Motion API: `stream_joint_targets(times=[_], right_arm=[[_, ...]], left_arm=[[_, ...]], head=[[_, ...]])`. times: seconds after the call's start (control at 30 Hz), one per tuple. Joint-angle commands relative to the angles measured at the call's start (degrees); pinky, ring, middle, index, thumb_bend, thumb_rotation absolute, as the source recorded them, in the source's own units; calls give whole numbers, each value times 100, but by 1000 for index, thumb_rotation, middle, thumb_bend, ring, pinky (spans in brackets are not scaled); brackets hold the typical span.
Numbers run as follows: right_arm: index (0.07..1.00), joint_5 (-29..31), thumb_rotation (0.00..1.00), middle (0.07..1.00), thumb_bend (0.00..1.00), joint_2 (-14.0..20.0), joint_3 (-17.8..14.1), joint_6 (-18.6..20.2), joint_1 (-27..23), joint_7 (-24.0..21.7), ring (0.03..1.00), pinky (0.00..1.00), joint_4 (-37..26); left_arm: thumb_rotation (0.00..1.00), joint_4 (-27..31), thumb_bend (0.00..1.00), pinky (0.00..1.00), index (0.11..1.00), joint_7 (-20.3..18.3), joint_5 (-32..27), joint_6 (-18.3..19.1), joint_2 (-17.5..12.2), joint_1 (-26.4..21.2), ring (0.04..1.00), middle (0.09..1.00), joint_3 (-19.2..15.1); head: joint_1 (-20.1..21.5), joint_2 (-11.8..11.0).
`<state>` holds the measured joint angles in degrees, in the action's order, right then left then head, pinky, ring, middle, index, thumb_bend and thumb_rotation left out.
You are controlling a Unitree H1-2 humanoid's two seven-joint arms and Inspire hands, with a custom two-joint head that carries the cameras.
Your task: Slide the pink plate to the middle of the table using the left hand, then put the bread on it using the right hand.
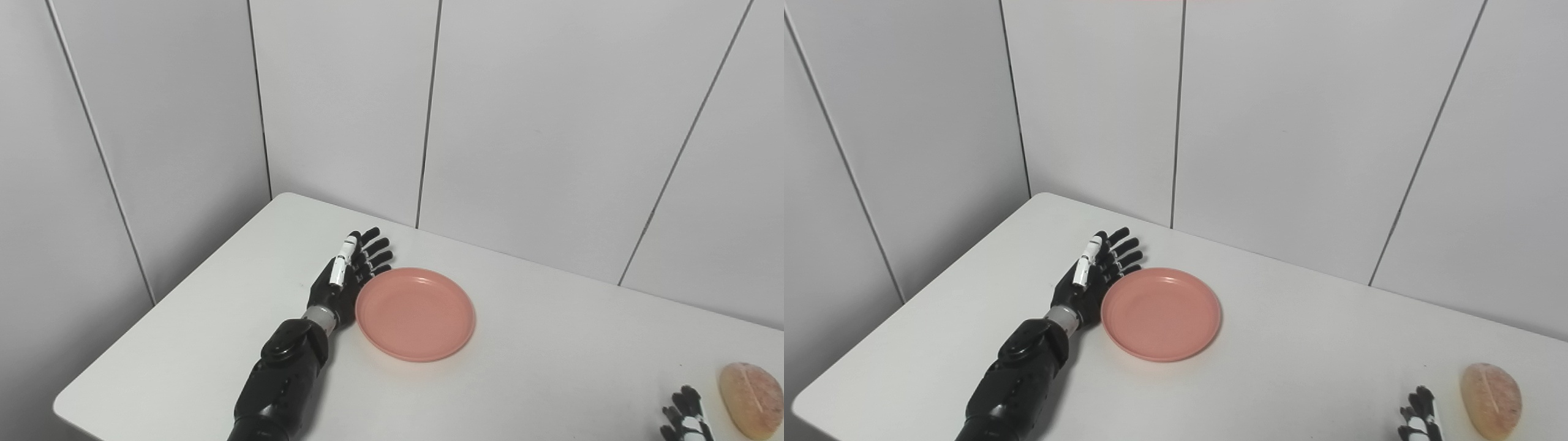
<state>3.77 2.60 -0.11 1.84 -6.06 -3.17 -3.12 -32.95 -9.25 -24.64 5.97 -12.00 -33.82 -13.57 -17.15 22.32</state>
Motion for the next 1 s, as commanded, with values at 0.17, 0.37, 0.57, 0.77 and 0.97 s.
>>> stream_joint_targets(times=[0.17, 0.37, 0.57, 0.77, 0.97], right_arm=[[979, -66, 1000, 977, 179, -8, 1, -127, -47, 25, 969, 966, -121], [965, -124, 1000, 968, 198, -22, 44, -230, -52, 22, 957, 937, -31], [952, -238, 1000, 956, 247, -53, 77, -178, -59, 74, 944, 908, -53], [954, -296, 1000, 956, 256, -105, 108, -119, -72, 110, 945, 905, -87], [956, -374, 1000, 955, 247, -144, 173, -101, -109, 153, 942, 908, -82]], left_arm=[[1000, -220, 333, 891, 887, -142, 107, 432, 263, 100, 880, 889, 276], [1000, -11, 319, 893, 887, -207, 61, 535, 426, 200, 879, 886, 393], [1000, 554, 352, 868, 858, -84, 108, 760, 698, 395, 859, 865, 502], [1000, 1121, 351, 855, 855, -25, 249, 963, 906, 605, 859, 870, 757], [1000, 1403, 354, 877, 869, -110, 216, 1134, 1070, 813, 874, 882, 869]], head=[[176, 65], [423, 154], [618, 235], [783, 321], [1007, 389]])
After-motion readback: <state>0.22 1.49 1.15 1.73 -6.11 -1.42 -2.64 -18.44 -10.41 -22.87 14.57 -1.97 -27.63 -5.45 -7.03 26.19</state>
